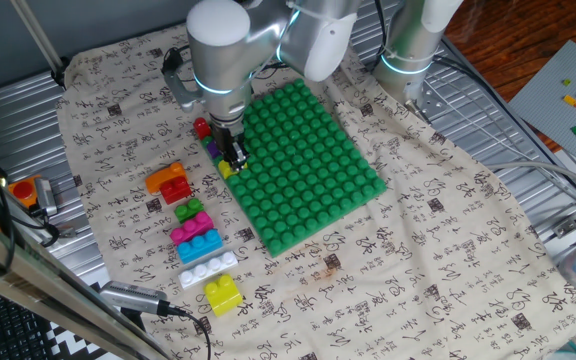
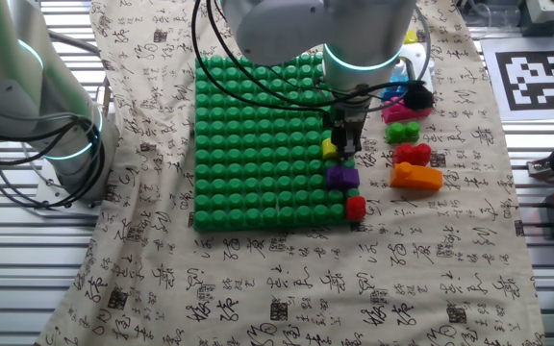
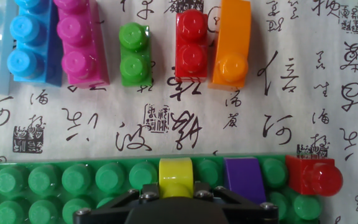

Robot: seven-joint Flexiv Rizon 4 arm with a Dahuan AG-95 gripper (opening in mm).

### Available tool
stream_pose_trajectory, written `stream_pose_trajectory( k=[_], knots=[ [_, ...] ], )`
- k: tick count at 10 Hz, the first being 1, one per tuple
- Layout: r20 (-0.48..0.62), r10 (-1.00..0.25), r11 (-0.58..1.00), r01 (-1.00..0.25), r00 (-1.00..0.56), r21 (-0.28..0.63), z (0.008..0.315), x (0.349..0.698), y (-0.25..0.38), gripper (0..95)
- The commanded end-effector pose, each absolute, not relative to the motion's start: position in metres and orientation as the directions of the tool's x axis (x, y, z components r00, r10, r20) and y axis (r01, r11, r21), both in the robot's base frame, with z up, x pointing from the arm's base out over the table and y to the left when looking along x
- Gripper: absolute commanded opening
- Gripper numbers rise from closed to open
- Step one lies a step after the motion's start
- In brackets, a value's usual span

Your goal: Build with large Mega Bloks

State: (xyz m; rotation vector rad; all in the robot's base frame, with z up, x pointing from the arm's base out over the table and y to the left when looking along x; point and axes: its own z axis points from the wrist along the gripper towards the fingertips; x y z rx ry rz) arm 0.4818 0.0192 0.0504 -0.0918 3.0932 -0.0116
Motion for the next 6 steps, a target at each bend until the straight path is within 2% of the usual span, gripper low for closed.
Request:
stream_pose_trajectory(
  k=[1,2,3,4,6],
  knots=[
    [-0.05,-0.061,0.998,-0.061,-0.997,-0.013,0.0504,0.4822,0.0187,0.0],
    [-0.052,-0.065,0.998,-0.065,-0.997,-0.013,0.0511,0.4821,0.0188,19.0],
    [-0.052,-0.064,0.998,-0.064,-0.997,-0.01,0.0519,0.4819,0.019,19.0],
    [-0.051,-0.065,0.998,-0.065,-0.997,-0.01,0.053,0.4817,0.0192,38.0],
    [-0.053,-0.07,0.997,-0.07,-0.996,-0.011,0.054,0.4816,0.0193,38.0]
  ],
)
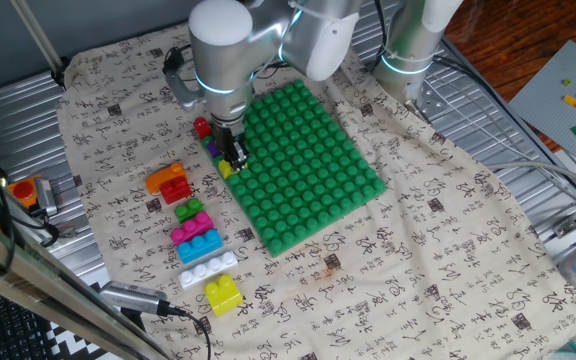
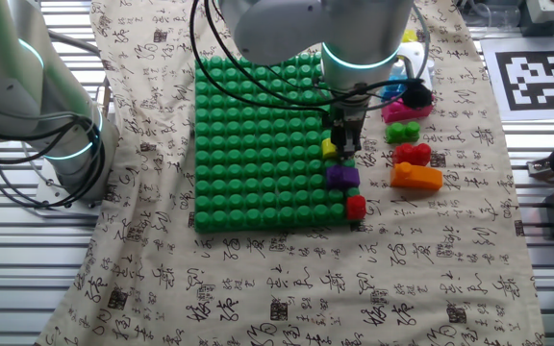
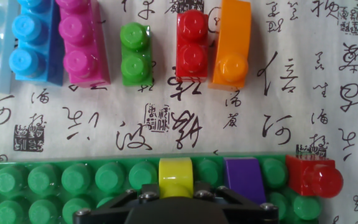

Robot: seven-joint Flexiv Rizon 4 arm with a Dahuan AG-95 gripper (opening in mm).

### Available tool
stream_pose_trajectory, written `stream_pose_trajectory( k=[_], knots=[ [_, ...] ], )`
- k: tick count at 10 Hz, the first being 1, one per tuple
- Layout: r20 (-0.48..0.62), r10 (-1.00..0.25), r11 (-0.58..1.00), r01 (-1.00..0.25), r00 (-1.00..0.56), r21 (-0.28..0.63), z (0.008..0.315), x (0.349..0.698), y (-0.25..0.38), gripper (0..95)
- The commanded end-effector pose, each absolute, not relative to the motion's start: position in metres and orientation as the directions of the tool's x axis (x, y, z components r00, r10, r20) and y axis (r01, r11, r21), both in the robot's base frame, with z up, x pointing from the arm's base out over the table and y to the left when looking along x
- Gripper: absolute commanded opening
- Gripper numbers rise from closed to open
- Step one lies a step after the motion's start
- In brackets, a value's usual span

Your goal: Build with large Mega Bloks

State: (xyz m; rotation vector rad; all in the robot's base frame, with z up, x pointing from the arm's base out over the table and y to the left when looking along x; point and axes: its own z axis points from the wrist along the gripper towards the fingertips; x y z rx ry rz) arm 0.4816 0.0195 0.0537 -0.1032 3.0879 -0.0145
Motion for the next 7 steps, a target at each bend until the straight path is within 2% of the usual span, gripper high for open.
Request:
stream_pose_trajectory(
  k=[1,3,5,7],
  knots=[
    [-0.054,-0.07,0.998,-0.069,-0.996,-0.011,0.054,0.482,0.019,38.0],
    [-0.048,-0.057,0.998,-0.057,-0.997,-0.01,0.069,0.48,0.022,38.0],
    [-0.034,-0.025,1.0,-0.025,-0.999,-0.015,0.092,0.475,0.029,0.0],
    [-0.027,-0.036,0.999,-0.036,-0.999,-0.004,0.116,0.471,0.038,0.0]
  ],
)
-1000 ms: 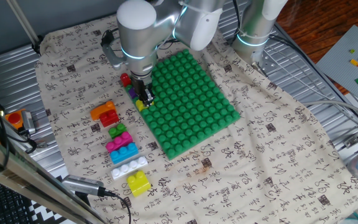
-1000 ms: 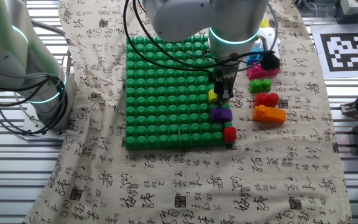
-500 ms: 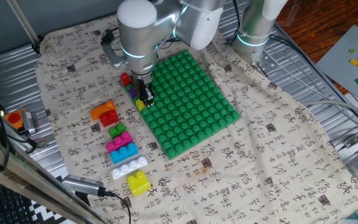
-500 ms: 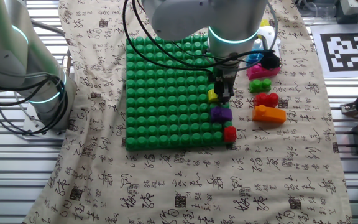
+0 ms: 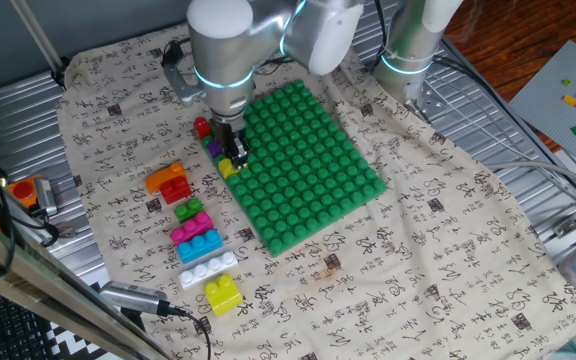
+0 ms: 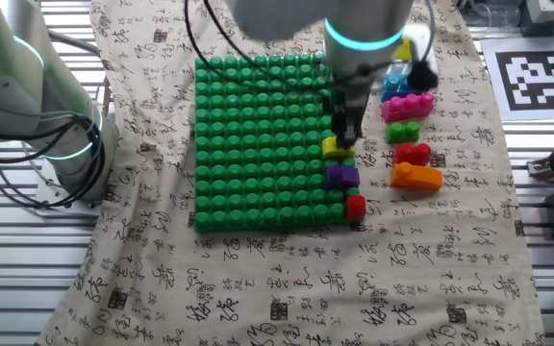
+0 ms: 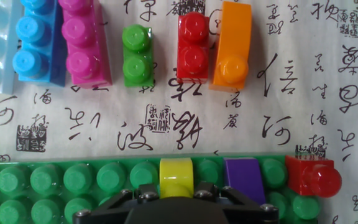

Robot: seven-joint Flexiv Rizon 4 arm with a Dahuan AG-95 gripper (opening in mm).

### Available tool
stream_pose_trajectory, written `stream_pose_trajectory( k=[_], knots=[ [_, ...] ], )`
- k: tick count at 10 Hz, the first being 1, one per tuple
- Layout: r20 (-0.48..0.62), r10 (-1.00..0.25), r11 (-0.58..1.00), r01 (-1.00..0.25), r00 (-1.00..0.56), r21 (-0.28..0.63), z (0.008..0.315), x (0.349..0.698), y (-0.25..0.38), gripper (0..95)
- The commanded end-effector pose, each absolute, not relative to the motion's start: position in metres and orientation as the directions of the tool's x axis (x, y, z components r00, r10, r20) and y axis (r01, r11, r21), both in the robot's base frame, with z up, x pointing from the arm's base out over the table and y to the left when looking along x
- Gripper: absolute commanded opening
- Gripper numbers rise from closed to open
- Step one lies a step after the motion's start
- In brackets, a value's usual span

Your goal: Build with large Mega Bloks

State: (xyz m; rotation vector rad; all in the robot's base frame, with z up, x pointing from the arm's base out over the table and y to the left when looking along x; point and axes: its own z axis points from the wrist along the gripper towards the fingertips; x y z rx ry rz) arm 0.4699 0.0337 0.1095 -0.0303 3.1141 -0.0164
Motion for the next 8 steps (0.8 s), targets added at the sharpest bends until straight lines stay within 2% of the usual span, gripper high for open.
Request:
stream_pose_trajectory(
  k=[1,3,8],
  knots=[
    [-0.033,-0.054,0.999,-0.054,-0.998,-0.002,0.129,0.467,0.045,0.0],
    [-0.019,-0.066,0.998,-0.066,-0.998,0.002,0.149,0.456,0.055,0.0],
    [-0.007,-0.12,0.993,-0.12,-0.993,0.001,0.165,0.441,0.067,0.0]
  ],
)
